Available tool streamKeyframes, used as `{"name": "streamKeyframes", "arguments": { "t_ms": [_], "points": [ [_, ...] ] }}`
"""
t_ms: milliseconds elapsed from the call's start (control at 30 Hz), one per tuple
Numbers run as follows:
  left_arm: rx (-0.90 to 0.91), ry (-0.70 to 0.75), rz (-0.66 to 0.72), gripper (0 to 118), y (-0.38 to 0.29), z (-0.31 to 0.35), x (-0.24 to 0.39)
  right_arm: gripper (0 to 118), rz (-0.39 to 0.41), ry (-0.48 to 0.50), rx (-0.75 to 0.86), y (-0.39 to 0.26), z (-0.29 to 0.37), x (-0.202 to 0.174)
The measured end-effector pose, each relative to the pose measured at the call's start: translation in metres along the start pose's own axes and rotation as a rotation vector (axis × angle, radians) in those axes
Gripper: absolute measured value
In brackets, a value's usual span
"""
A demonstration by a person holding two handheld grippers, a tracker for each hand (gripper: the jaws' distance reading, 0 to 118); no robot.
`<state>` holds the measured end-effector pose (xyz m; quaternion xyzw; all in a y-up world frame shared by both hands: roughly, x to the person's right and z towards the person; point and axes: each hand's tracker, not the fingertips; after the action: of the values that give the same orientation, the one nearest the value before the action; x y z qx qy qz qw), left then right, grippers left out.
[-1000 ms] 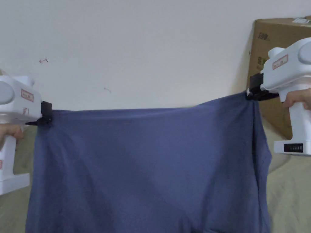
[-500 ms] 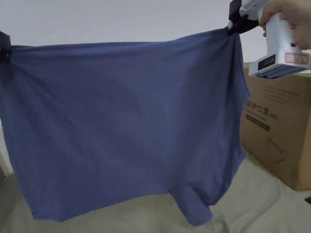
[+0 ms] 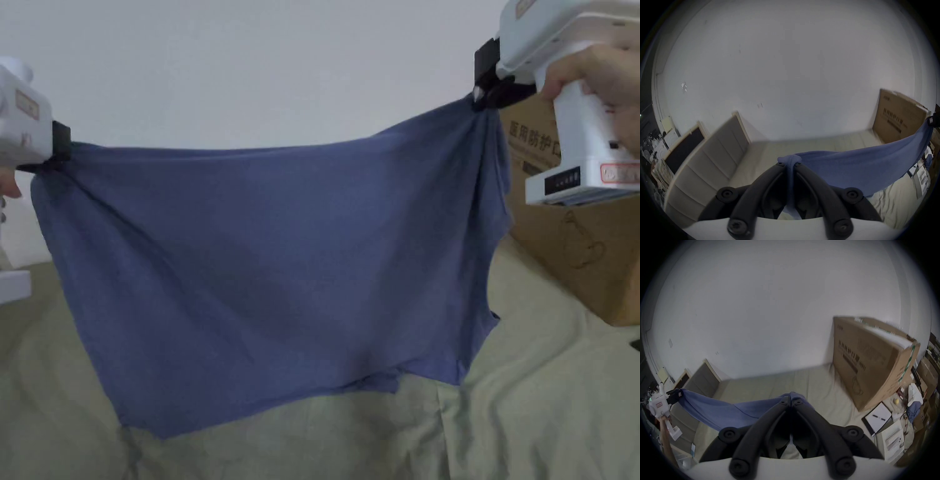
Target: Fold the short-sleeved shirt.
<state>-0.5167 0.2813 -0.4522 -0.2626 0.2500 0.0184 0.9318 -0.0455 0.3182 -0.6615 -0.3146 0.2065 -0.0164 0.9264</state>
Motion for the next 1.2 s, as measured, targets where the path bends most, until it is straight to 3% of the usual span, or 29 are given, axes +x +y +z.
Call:
{"name": "streamKeyframes", "arguments": {
  "t_ms": [233, 333, 433, 500, 567, 700, 1033, 1200],
  "points": [
    [-0.286, 0.016, 0.038, 2, -0.156, -0.097, 0.017, 0, -0.049, -0.040, -0.253, -0.140, -0.117, 0.026],
    [-0.407, -0.026, -0.001, 2, -0.219, -0.113, 0.029, 0, -0.008, -0.062, -0.331, -0.208, -0.147, 0.033],
    [-0.481, -0.038, 0.045, 2, -0.264, -0.114, 0.025, 0, -0.046, -0.052, -0.428, -0.271, -0.154, 0.045],
    [-0.479, -0.036, 0.087, 2, -0.282, -0.099, 0.016, 0, -0.047, -0.060, -0.419, -0.304, -0.135, 0.054],
    [-0.432, -0.056, 0.125, 2, -0.296, -0.072, 0.007, 0, 0.029, -0.027, -0.439, -0.331, -0.111, 0.061],
    [-0.417, -0.052, 0.138, 2, -0.343, -0.016, -0.010, 0, -0.149, 0.004, -0.430, -0.381, -0.048, 0.078],
    [-0.391, -0.069, 0.135, 2, -0.428, 0.144, -0.045, 0, -0.153, 0.034, -0.413, -0.469, 0.108, 0.081],
    [-0.402, -0.075, 0.114, 2, -0.471, 0.179, -0.054, 0, -0.161, 0.023, -0.450, -0.522, 0.145, 0.078]
  ]
}}
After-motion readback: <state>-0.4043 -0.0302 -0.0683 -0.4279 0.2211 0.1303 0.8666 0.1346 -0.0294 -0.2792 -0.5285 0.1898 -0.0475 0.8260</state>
